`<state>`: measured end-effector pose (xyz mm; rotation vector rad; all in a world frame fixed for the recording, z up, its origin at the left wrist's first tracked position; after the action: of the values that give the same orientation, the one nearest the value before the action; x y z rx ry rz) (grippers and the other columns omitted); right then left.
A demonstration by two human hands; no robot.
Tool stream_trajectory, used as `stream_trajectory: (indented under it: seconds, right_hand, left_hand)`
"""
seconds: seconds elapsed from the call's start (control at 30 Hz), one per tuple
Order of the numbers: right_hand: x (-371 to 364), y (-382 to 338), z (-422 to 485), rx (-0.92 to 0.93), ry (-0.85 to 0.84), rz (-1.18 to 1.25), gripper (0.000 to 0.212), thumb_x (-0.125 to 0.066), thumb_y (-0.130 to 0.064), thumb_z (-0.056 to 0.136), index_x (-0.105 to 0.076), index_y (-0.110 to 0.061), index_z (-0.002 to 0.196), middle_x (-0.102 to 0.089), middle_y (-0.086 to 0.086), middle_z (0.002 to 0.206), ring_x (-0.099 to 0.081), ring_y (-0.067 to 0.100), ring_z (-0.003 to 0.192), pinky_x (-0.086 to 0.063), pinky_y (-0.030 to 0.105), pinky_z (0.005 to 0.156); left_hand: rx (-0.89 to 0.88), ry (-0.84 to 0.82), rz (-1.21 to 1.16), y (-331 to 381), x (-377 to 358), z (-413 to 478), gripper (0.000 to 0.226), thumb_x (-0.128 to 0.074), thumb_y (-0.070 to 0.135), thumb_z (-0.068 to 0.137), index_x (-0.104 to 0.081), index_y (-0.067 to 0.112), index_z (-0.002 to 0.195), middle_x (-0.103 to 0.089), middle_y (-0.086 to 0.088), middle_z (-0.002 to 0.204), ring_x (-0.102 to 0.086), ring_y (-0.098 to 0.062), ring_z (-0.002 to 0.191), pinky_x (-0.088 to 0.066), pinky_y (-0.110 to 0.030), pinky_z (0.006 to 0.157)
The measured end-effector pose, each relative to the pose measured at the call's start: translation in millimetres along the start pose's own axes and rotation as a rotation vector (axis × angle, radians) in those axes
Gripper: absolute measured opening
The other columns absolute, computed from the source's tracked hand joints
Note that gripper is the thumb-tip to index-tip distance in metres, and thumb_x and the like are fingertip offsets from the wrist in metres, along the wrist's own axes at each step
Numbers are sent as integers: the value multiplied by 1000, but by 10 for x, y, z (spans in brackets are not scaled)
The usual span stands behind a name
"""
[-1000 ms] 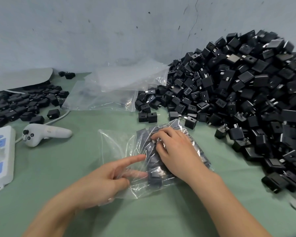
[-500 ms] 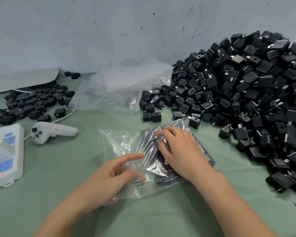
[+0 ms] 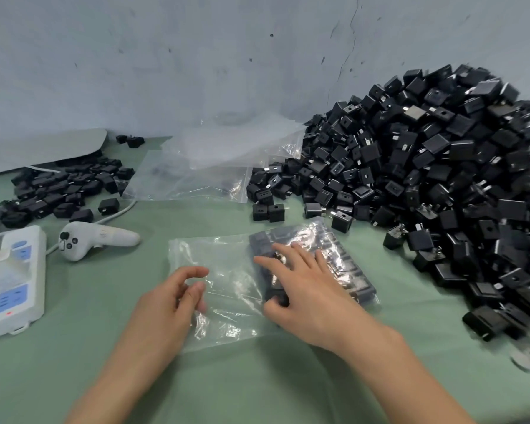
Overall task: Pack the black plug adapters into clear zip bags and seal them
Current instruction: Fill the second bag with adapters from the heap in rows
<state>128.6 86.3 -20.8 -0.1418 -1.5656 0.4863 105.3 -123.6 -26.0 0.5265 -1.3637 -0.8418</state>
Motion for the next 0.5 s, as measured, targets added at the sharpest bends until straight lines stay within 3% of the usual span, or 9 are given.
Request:
stream_trajectory:
  seconds: [0.13,0.27,0.37,0.5]
  right_hand:
    - [-38,1,-50,-31,6,-1,73,-43,-48,87,-15,-40,154,-8,-6,165,8,16,153,12,45,123]
    - [-64,-17,-40,-72,-2,28,69,-36,-41,92,-11,-35,156,-7,-4,166,8,17,153,11,48,123]
    - [30,0,-3,-155,112,105,67,-35,-47,92,-18,-34,156,-20,-6,161,-7,13,148,-2,47,124]
    - [76,-37,91,-181,166,-36,71,-45,-43,92,-17,-29,156,-24,0,159,-15,22,146,-6,52,122]
  left_hand:
    - [9,-59,165,-24,-47,-20,18,-49,35,101,-56,50,108,-66,18,74,-57,-4,57,-42,-26,57]
    - [26,-65,174,-18,-56,-18,15,-50,37,99,-56,50,107,-66,19,73,-58,-2,59,-40,-26,57]
    - [28,-51,178,-9,-44,-17,15,-51,35,99,-57,47,106,-65,20,71,-58,-1,58,-40,-26,57]
    - [36,-50,193,-3,-52,-23,15,-52,34,99,-58,45,107,-64,19,71,-56,-2,57,-40,-27,57]
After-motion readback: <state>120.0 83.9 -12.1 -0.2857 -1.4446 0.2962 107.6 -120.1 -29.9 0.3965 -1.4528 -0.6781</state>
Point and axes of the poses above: each hand's wrist, its own z-axis towards the middle knuckle, its own x-axis out of the back of the hand, y = z × x, the point moved 7 cm from there along z, towards the middle knuckle
